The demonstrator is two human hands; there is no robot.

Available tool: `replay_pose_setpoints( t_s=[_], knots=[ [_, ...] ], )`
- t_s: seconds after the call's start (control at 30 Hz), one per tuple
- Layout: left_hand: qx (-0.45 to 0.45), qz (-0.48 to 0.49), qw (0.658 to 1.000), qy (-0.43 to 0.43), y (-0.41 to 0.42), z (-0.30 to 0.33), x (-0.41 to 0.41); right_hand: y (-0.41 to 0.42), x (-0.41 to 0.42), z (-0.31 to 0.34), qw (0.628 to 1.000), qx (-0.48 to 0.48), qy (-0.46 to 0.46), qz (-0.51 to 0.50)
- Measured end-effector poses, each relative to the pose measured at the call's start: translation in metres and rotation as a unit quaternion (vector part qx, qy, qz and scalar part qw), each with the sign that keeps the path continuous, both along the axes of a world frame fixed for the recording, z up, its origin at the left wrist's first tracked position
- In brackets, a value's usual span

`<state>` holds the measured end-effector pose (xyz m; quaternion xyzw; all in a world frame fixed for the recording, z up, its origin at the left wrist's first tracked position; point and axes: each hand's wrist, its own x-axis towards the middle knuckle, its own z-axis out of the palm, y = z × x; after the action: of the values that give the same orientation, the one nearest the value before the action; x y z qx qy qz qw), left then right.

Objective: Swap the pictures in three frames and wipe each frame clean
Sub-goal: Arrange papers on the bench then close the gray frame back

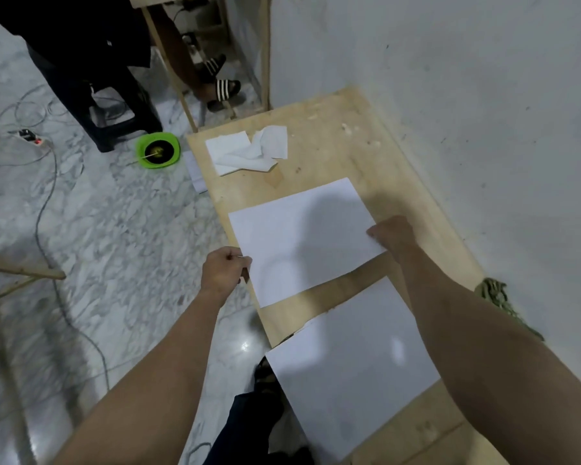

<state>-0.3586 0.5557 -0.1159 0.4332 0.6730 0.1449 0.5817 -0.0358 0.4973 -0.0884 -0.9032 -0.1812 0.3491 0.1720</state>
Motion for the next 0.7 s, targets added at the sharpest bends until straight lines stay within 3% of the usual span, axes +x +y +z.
replay_pose_setpoints(
  t_s=[0.2,0.33,0.43,0.53,0.7],
  knots=[
    [0.059,0.004,0.995,0.074,-0.018,0.000,-0.002,-0.027,-0.003,-0.007,0.997,-0.003,-0.061,0.038],
    [-0.044,-0.018,0.999,0.026,-0.057,0.011,-0.016,-0.083,-0.011,-0.002,0.996,0.002,-0.059,0.068],
    [-0.160,-0.115,0.980,0.007,-0.106,0.025,-0.030,-0.136,-0.013,-0.005,0.990,-0.048,-0.064,0.116],
    [-0.201,-0.184,0.962,-0.018,-0.156,0.032,-0.038,-0.188,-0.020,-0.003,0.980,-0.100,-0.064,0.158],
    [-0.152,-0.083,0.983,-0.054,-0.211,0.029,-0.027,-0.246,-0.036,-0.004,0.986,-0.066,-0.024,0.148]
  ],
)
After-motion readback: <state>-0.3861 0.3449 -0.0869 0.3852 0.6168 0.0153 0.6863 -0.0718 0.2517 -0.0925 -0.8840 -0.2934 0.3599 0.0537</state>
